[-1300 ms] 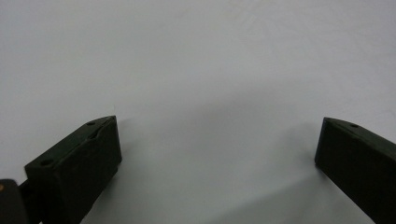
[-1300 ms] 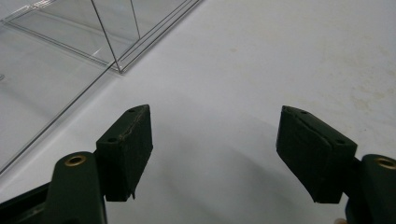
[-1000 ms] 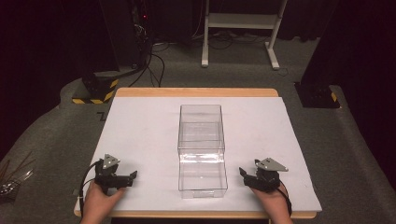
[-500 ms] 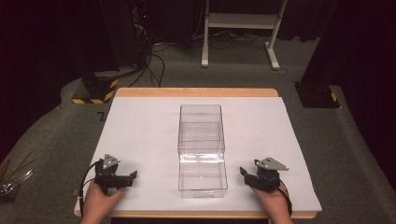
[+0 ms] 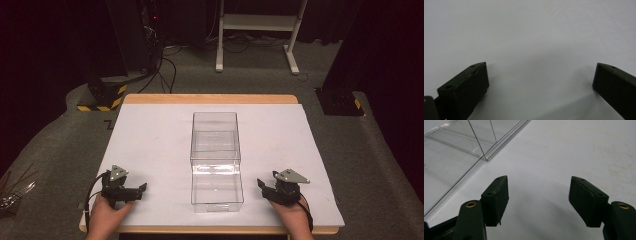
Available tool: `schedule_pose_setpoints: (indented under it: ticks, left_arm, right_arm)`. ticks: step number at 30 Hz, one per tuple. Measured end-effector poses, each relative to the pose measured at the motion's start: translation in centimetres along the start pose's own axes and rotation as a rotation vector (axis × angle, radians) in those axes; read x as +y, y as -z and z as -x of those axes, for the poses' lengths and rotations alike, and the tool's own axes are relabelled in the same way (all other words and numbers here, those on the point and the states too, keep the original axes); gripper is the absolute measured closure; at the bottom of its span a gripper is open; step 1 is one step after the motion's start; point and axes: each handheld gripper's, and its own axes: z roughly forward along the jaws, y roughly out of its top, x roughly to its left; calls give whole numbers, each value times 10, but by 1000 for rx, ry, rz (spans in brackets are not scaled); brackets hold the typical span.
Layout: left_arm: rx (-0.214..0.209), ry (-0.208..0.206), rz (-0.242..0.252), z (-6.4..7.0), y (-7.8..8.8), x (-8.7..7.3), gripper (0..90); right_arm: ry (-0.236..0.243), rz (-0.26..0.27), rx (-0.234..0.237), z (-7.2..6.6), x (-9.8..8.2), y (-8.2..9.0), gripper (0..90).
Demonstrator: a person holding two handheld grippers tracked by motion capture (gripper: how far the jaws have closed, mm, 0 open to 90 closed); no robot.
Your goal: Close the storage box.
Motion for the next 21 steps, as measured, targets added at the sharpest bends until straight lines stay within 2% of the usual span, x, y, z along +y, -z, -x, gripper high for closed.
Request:
schedule_pose_setpoints:
  ticks: [21]
  left_arm:
    - [-1, 1, 0, 0, 0, 0, 6]
  right_arm:
    - [12, 37, 14, -6, 7, 12, 339]
